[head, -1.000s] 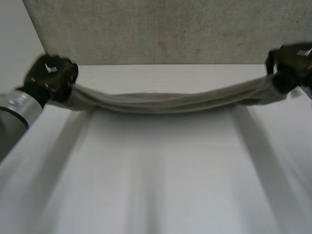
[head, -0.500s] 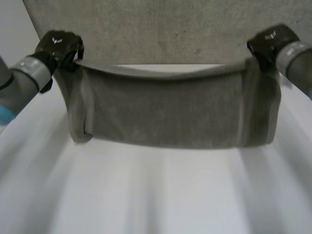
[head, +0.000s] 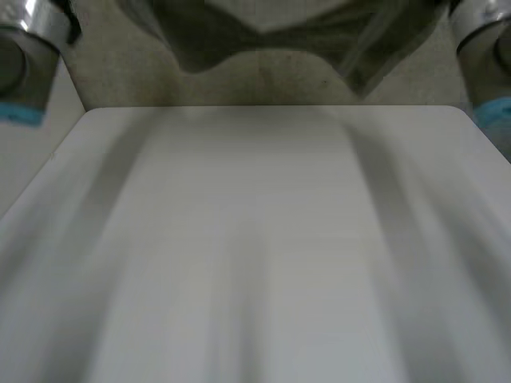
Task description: Fold the towel.
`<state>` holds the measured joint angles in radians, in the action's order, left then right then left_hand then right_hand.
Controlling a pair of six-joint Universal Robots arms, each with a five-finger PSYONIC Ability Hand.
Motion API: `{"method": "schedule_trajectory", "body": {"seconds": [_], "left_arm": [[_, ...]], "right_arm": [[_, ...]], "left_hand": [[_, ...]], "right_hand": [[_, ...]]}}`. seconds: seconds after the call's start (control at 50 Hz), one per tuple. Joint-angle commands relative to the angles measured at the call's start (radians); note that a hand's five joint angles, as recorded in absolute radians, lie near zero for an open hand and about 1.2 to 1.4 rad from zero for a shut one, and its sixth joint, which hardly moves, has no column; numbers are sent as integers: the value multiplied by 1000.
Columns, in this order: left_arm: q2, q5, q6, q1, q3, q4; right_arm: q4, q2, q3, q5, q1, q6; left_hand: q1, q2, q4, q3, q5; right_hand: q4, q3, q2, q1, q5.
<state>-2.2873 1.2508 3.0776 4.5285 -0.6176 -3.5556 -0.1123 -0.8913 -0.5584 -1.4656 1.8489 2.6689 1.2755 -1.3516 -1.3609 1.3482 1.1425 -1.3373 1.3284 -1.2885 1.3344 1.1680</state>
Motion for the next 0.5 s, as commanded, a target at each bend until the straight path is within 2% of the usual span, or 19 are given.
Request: {"method": "schedule_trajectory", "body": {"seconds": [0.02,0.06,0.08,0.14,0.3,0.34,0.44,0.5], "left_arm": [[-29,-54,71,3,-301,-60],[-56,-99,146,3,-410,-123],[-57,-99,147,3,-410,-123],[-99,-143,263,3,-510,-147],[-117,-148,354,4,-591,-98],[-103,-148,365,12,-606,-83],[9,-148,374,37,-659,-26],[98,-149,372,64,-718,-5]], "right_arm": [[-13,21,-245,88,-8,-6],[-62,40,-358,145,-10,-12],[-63,40,-359,145,-10,-12],[-136,77,-490,160,-10,-47],[-115,63,-601,153,-13,-172],[-96,25,-620,153,-13,-175],[15,-177,-696,154,-33,-161],[49,-221,-716,154,-48,-161]], "left_hand": [[121,-45,-35,48,79],[121,-45,-35,48,79],[121,-45,-35,48,79],[121,-45,-35,48,79],[121,-45,-35,48,79],[121,-45,-35,48,79],[121,-45,-35,48,79],[121,-45,-35,48,79]], "right_hand": [[-59,68,-108,62,54],[-59,68,-108,62,54],[-59,68,-108,62,54],[-59,68,-108,62,54],[-59,68,-108,62,54],[-59,68,-108,62,54],[-59,68,-108,62,54],[-59,68,-108,62,54]]}}
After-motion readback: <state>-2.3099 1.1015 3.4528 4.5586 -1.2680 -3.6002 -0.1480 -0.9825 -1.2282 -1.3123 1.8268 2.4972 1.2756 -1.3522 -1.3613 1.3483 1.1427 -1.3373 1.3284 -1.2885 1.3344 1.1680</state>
